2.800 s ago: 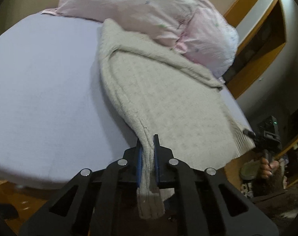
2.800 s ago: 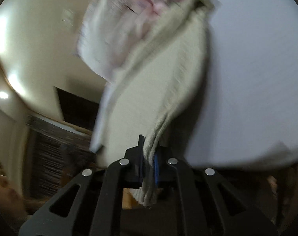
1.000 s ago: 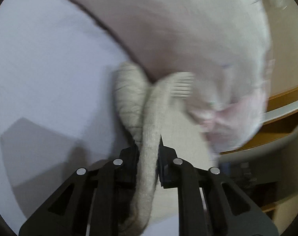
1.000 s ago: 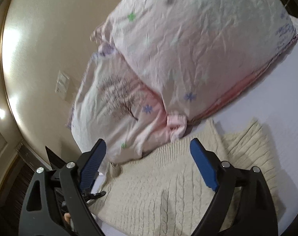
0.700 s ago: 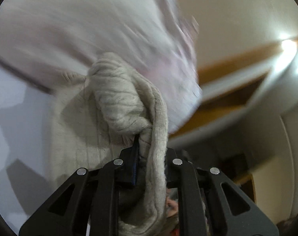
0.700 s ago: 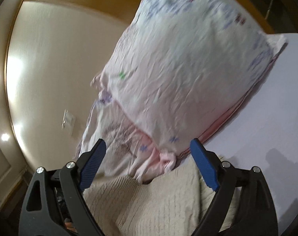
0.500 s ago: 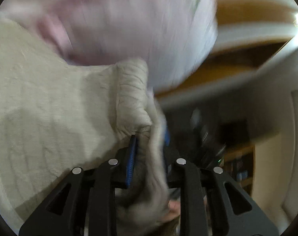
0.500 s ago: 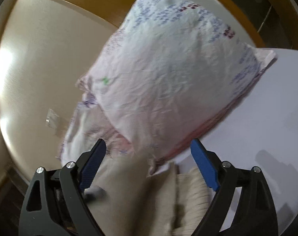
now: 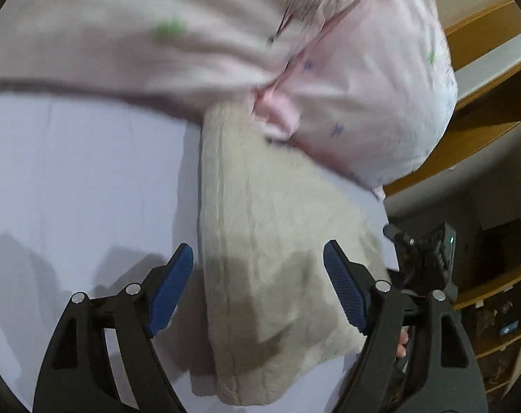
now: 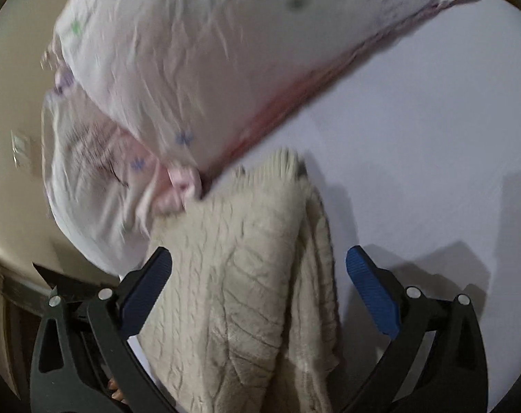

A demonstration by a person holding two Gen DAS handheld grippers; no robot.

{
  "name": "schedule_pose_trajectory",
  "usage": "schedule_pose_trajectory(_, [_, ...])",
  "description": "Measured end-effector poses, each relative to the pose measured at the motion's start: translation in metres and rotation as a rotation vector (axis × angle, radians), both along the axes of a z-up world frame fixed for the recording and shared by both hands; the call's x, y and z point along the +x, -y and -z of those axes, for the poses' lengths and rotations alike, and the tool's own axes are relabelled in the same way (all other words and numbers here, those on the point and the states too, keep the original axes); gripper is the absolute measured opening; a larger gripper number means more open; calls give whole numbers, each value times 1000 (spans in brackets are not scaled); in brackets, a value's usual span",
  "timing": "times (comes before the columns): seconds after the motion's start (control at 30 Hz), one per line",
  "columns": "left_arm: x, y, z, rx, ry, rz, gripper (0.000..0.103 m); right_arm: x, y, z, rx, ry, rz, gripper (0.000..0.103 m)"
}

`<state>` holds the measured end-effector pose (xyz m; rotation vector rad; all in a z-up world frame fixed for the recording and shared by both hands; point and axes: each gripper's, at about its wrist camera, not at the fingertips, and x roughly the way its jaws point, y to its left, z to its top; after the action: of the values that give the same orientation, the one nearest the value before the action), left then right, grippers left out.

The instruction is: Fold small clothes

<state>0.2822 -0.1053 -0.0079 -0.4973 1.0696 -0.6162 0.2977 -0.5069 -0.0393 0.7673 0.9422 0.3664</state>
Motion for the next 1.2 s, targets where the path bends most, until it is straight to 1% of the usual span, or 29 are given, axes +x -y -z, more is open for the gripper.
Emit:
schedule_pose_trajectory(0.07, [-1,11,9,6,-9,21,80,1,-6,2,-19,0,-21,101])
schedule_pose_trajectory(0.1, [-1,17,11,10,-11,28,83,1,-9,2,-19,0,-31,97])
schedule_pose_trajectory(0.17, [3,23,20,13,-17,44,85,2,-15,4,-24,9,-53,92])
schedule_pose_trajectory(0.2, [4,20,20,8,3,41,89,2,-19,4,-43,16,-65,76])
schedule_pose_trajectory(0.23, [4,27,19,19,23,45,89,2,-24,3,-50,15,-77,48])
schedule_pose_trajectory(0.27, [3,33,18,37,39,49,86,4,-28,8,-32,4,-100,41])
schedule_pose_trajectory(0.3, [10,39,13,50,42,46,72,4,-30,10,5,9,-120,38])
schedule_pose_trajectory(0.33, [11,35,12,43,36,45,64,2,-32,7,10,38,-127,36])
schedule_pose_trajectory(0.37, [13,28,9,17,29,46,47,-1,-32,4,33,69,-141,36])
schedule_pose_trajectory(0.4, [12,10,3,-21,16,55,41,-5,-34,0,69,103,-160,35])
schedule_pose_trajectory(0.43, [10,-6,-1,-59,3,69,41,-8,-38,-4,116,134,-189,34])
schedule_pose_trajectory(0.47, [2,-22,-8,-64,12,73,40,-11,-46,-7,180,159,-246,34])
schedule_pose_trajectory(0.53, [-15,-52,-22,-20,70,50,41,-13,-76,-7,212,156,-346,34])
schedule_pose_trajectory(0.57, [-20,-65,-25,6,90,32,44,-12,-90,-6,186,149,-373,36])
schedule_pose_trajectory(0.6, [-23,-78,-27,42,101,7,48,-10,-109,-6,137,140,-398,42])
schedule_pose_trajectory(0.67, [-24,-97,-21,120,88,-75,53,-7,-140,-4,-16,116,-418,52])
schedule_pose_trajectory(0.7, [-26,-106,-17,121,65,-98,53,-9,-147,-5,-80,115,-406,57])
schedule_pose_trajectory(0.73, [-33,-117,-16,99,65,-125,54,-12,-144,-8,-112,124,-377,59])
schedule_pose_trajectory(0.77, [-40,-122,-19,96,98,-143,54,-21,-132,-16,-116,157,-304,60])
schedule_pose_trajectory(0.8, [-54,-125,-29,131,169,-167,56,-30,-120,-25,-101,202,-242,63])
schedule_pose_trajectory(0.83, [-63,-126,-36,149,214,-175,59,-43,-106,-37,-68,267,-187,63])
schedule_pose_trajectory(0.9, [-83,-119,-51,152,304,-158,64,-54,-103,-48,-60,304,-198,63])
schedule_pose_trajectory(0.93, [-92,-109,-56,154,344,-127,65,-57,-109,-50,-91,291,-221,63])
schedule_pose_trajectory(0.97, [-97,-101,-57,163,364,-104,66,-56,-121,-48,-153,263,-251,60])
schedule_pose_trajectory(1.0, [-103,-87,-58,183,390,-65,66,-55,-134,-45,-193,247,-280,37])
schedule_pose_trajectory(1.03, [-103,-80,-57,194,399,-44,66,-53,-150,-41,-245,243,-315,11])
schedule_pose_trajectory(1.1, [-101,-64,-48,235,389,-5,66,-54,-161,-44,-338,285,-310,11])
schedule_pose_trajectory(1.17, [-96,-59,-35,258,363,8,65,-52,-162,-55,-442,359,-235,10])
schedule_pose_trajectory(1.2, [-93,-58,-32,257,356,11,61,-48,-158,-57,-460,366,-201,10])
